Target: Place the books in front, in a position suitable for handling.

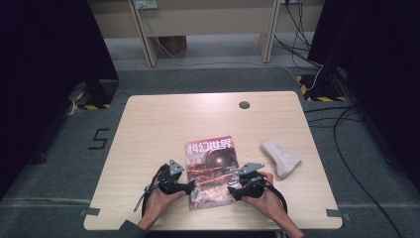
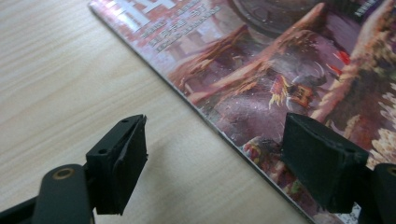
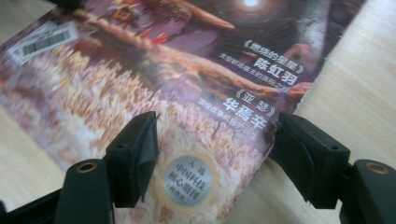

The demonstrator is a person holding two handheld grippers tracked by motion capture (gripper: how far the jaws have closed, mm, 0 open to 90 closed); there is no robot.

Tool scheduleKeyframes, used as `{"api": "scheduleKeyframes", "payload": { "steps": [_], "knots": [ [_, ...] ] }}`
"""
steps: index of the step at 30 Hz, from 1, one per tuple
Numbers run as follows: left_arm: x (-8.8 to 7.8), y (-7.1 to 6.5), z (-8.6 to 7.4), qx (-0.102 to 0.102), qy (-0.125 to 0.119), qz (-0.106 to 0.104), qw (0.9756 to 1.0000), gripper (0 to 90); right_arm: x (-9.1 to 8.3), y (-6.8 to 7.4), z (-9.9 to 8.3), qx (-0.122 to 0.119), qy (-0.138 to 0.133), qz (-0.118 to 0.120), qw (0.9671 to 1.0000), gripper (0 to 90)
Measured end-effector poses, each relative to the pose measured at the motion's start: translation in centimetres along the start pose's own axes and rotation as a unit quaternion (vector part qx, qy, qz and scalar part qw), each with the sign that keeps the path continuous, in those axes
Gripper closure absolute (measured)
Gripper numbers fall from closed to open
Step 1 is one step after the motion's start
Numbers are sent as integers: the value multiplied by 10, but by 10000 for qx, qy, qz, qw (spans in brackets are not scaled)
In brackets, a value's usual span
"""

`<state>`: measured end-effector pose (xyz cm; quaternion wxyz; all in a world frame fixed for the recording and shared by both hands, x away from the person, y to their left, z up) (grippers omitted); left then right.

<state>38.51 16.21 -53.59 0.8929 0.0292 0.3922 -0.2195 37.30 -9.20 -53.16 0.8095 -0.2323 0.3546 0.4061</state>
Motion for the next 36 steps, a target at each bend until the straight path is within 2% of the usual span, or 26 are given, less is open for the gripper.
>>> {"api": "scheduleKeyframes", "payload": {
  "steps": [6, 12, 15, 17, 20, 23, 27, 31, 33, 36],
  "knots": [
    [6, 6, 5, -185, 3, -85, 9998, 216, -4, 6, -3, 23, 47, -6, 10000, 307],
    [5, 3, 5, -132, -14, -45, 9999, 239, -4, 7, -3, 23, 40, -72, 10000, 311],
    [6, 6, 4, -355, 14, -194, 9992, 252, -4, 9, -4, 59, 33, -105, 9999, 318],
    [6, 5, 4, -414, -18, -232, 9989, 258, -5, 10, -4, 35, 44, -131, 9999, 323],
    [7, -1, 5, -328, -97, -164, 9993, 294, -6, 11, -4, -30, 66, -176, 9998, 329],
    [9, -6, 5, -370, -146, -212, 9990, 330, -9, 9, -7, -23, 104, -223, 9997, 330],
    [9, -10, 5, -301, -131, -231, 9992, 335, -11, 7, -10, 27, 79, -206, 9998, 330],
    [10, -13, 5, -316, -136, -314, 9989, 335, -14, 5, -13, -4, 87, -222, 9997, 335],
    [10, -13, 5, -295, -130, -325, 9990, 333, -15, 4, -15, 53, 43, -196, 9998, 335],
    [10, -13, 5, -248, -119, -348, 9990, 317, -15, 4, -14, 18, 71, -179, 9998, 337]
  ]
}}
Point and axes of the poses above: each handheld gripper's, and its own axes: x roughly forward along the jaws, z roughly out of its top, y roughly to its left, the point moved 4 cm from there along x, roughly forward along the jaws, and after that the axes turned 11 degrees about -x, right-handed, at the moved point
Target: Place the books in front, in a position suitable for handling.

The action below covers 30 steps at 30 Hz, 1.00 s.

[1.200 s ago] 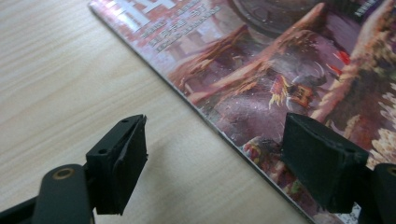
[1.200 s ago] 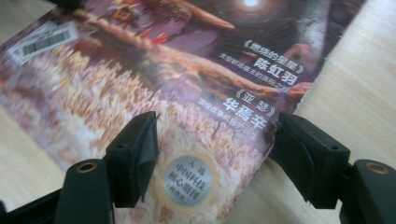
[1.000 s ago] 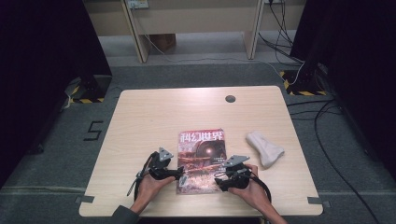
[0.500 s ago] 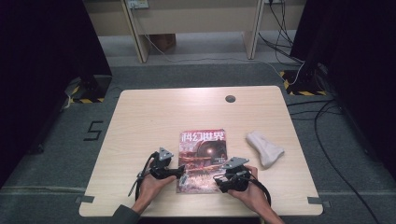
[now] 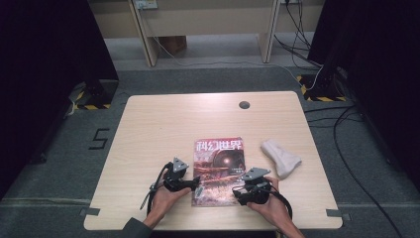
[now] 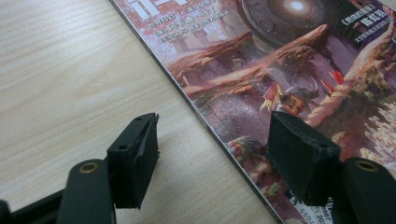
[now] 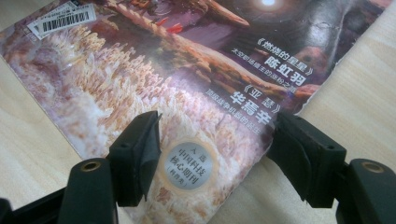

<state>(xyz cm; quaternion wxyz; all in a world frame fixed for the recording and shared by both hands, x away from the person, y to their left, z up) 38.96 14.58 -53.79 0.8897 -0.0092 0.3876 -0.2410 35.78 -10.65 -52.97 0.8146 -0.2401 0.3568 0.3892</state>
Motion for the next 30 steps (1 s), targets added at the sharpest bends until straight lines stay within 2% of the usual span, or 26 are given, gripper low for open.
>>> {"api": "scheduleKeyframes", "payload": {
  "steps": [2, 4, 10, 11, 12, 19, 24, 27, 28, 30],
  "knots": [
    [-2, 2, 0, -8, -12, -20, 10000, 273, -1, -3, 1, -111, -50, 44, 9999, 359],
    [-6, 3, -1, -31, -44, -52, 10000, 259, -5, -8, 2, -28, -206, 53, 9998, 336],
    [-17, 6, -9, 4, 7, -177, 9998, 201, -17, -33, 5, 269, -494, -223, 9982, 247],
    [-18, 5, -10, 8, 6, -197, 9998, 197, -18, -37, 5, 252, -509, -243, 9981, 237],
    [-22, 5, -14, 67, 5, -217, 9997, 194, -21, -43, 5, 214, -516, -370, 9978, 230],
    [-32, 8, -24, 131, -11, -313, 9994, 185, -20, -60, 0, 157, -349, -556, 9977, 254],
    [-42, 10, -31, 118, -3, -408, 9991, 174, -23, -76, -4, 297, -316, -719, 9965, 259],
    [-48, 10, -34, 120, -1, -446, 9989, 170, -25, -86, -8, 319, -221, -899, 9952, 260],
    [-49, 10, -35, 107, -32, -438, 9990, 169, -27, -92, -11, 396, -214, -955, 9944, 261],
    [-52, 10, -35, 117, -56, -433, 9990, 165, -27, -95, -12, 396, -208, -990, 9941, 262]
  ]
}}
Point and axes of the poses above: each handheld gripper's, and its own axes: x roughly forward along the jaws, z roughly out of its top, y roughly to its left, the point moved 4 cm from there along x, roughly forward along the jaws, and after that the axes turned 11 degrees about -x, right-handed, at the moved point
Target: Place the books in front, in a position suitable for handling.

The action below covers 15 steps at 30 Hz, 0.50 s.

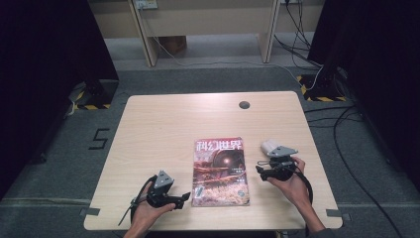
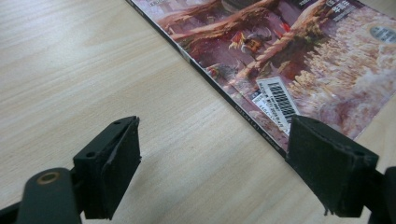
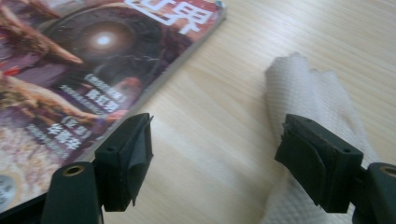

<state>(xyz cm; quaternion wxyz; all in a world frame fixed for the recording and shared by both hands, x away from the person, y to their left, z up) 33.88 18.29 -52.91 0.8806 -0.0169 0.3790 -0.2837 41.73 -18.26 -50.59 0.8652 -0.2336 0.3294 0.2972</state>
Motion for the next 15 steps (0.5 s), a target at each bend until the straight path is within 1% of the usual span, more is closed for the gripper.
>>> {"api": "scheduleKeyframes", "payload": {
  "steps": [3, 4, 5, 6, 8, 10, 11, 12, 15],
  "knots": [
    [-3, 0, -3, -7, -14, 17, 10000, 163, 0, -9, -5, 95, 51, -132, 9999, 271],
    [-4, 0, -4, 1, 3, 18, 10000, 163, 0, -12, -6, 81, 44, -196, 9998, 271],
    [-5, -1, -6, -31, 22, -5, 10000, 164, -1, -14, -6, 124, 53, -214, 9997, 272],
    [-6, -1, -8, -49, 27, -18, 10000, 169, -1, -19, -7, 191, 29, -286, 9994, 276],
    [-7, -3, -10, -51, 15, -50, 10000, 175, -1, -22, -8, 187, 22, -307, 9994, 278],
    [-8, -4, -11, -25, 10, -60, 10000, 178, 0, -25, -9, 233, 36, -329, 9992, 279],
    [-9, -4, -11, -22, -3, -64, 10000, 178, 0, -28, -10, 297, 64, -349, 9989, 281],
    [-10, -4, -11, -21, -28, -44, 10000, 178, 0, -28, -10, 297, 64, -349, 9989, 281],
    [-12, -4, -12, -23, -45, -6, 10000, 177, 2, -34, -11, 360, 39, -381, 9986, 299]
  ]
}}
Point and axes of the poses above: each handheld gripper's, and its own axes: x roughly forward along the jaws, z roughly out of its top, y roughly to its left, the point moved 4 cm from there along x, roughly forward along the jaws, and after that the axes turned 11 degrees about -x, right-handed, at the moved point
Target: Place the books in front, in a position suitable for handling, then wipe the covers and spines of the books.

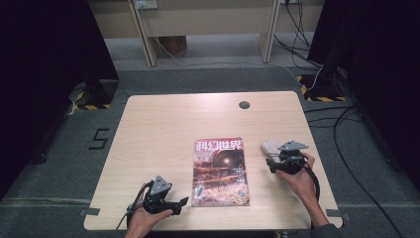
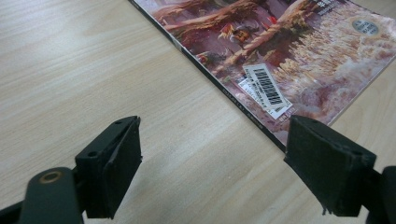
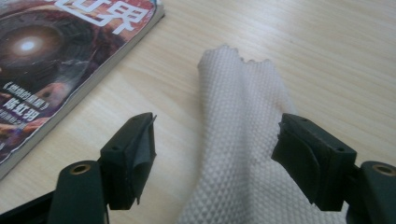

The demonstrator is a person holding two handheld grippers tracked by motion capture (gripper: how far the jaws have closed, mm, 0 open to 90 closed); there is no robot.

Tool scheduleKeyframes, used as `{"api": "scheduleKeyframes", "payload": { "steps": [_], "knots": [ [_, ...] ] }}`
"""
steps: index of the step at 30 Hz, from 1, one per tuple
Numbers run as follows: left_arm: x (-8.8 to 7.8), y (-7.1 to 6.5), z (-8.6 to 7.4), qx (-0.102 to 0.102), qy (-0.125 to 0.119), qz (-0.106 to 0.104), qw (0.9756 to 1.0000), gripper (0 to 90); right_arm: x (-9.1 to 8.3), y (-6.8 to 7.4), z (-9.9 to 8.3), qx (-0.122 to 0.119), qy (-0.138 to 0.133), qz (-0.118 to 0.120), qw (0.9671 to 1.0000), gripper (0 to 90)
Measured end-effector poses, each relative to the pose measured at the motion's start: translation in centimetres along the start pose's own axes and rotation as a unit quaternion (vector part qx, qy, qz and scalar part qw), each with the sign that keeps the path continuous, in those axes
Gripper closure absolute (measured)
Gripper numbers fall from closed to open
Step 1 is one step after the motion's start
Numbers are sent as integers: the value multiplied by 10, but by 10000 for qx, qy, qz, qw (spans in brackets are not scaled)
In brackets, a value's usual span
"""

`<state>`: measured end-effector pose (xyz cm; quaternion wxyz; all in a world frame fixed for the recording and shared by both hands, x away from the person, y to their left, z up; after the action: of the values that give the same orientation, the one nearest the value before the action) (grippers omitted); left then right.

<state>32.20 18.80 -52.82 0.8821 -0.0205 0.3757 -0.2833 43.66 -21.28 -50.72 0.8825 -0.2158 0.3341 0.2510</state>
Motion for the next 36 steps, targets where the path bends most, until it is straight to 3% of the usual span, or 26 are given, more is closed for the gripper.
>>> {"api": "scheduleKeyframes", "payload": {
  "steps": [10, 22, 36],
  "knots": [
    [-2, 2, 0, 37, -24, 52, 10000, 177, 16, -9, -4, -32, 279, 17, 9996, 415],
    [5, 1, 2, 100, 40, 67, 9999, 177, 21, -13, -8, 25, 390, 108, 9992, 469],
    [42, -20, 20, 346, 93, -134, 9993, 179, 23, -22, -15, 79, 401, 251, 9988, 673]
  ]
}}
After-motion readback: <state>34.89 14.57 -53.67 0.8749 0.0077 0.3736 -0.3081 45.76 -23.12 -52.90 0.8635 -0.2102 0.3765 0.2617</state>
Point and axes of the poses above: each handheld gripper's, and its own axes: x roughly forward along the jaws, z roughly out of its top, y roughly to its left, the point moved 4 cm from there along x, roughly forward along the jaws, and after that the axes turned 11 degrees about -x, right-handed, at the moved point
